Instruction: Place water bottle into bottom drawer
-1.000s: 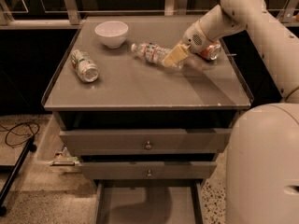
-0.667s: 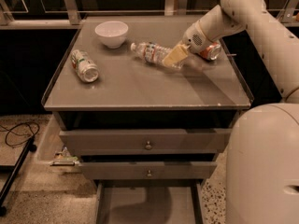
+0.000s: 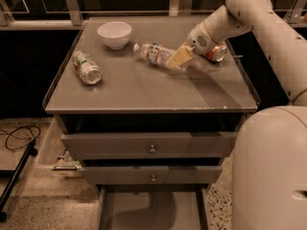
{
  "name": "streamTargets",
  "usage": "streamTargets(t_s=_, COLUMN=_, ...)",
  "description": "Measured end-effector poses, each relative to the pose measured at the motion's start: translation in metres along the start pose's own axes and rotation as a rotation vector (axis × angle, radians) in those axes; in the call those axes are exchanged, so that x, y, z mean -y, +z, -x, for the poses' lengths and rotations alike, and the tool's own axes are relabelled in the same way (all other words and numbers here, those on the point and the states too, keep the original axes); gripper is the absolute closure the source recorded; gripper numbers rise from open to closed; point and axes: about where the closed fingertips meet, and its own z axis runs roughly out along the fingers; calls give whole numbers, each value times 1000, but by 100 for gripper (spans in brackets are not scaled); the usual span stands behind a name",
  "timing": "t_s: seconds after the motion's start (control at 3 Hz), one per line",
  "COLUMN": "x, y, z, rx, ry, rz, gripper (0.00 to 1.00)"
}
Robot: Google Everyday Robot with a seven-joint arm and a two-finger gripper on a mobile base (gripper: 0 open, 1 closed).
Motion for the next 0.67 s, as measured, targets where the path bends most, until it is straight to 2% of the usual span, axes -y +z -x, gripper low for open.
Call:
streamTargets(t_s=0.33, x=-17, y=-13, z=-3, rx=39, ry=-12, rz=25, gripper=100)
streamTargets(t_s=0.67, x=-41, y=-48, z=-7, rx=125, ry=-38, rz=19, gripper=100)
